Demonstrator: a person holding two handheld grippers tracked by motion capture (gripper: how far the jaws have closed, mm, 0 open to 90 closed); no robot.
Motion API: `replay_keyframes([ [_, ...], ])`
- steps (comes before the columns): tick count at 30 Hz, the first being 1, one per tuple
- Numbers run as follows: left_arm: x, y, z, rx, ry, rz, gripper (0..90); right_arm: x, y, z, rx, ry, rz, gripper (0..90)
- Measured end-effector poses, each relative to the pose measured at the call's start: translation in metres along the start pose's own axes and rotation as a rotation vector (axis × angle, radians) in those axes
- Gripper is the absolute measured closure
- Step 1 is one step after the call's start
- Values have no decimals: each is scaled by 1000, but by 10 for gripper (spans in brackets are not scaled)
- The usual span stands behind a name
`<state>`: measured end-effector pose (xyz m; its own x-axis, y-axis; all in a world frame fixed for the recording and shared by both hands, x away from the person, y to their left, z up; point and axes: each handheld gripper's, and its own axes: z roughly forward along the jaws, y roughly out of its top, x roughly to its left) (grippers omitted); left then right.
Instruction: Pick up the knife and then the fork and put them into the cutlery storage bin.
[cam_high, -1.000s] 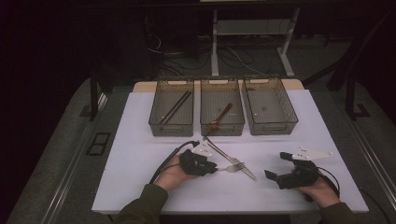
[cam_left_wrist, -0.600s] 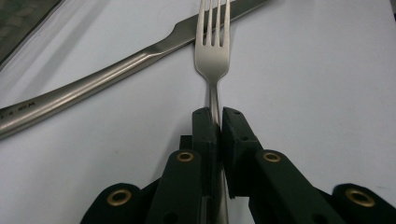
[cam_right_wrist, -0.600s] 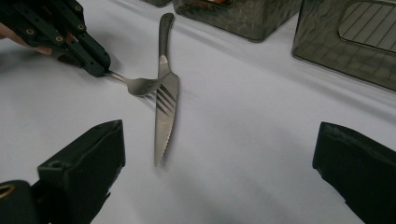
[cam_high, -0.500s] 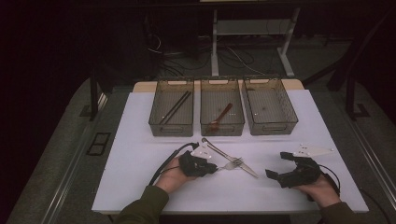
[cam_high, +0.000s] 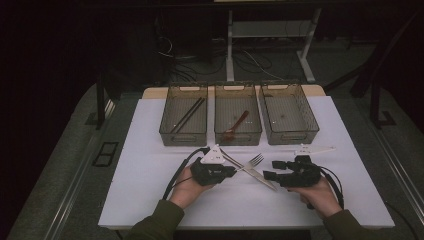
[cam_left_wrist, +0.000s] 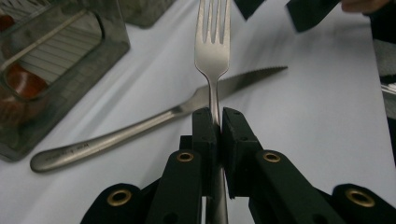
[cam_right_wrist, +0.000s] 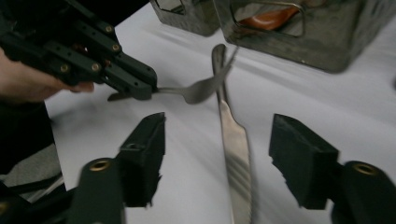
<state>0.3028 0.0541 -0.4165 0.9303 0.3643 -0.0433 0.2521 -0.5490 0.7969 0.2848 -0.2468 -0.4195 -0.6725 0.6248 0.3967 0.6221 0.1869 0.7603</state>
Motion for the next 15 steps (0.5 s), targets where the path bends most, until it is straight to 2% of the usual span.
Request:
replay_keyframes([
  [3,-3,4,2,-20,9,-2,836,1,9,10,-4,18,18,468],
  [7,-6,7,4,-33,37,9,836,-1,20,24,-18,59,72,585],
  [9,-6,8,4,-51,47,1,835,-3,24,29,-22,74,88,649],
  [15,-6,7,4,-51,63,1,837,-5,32,35,-58,105,100,810],
])
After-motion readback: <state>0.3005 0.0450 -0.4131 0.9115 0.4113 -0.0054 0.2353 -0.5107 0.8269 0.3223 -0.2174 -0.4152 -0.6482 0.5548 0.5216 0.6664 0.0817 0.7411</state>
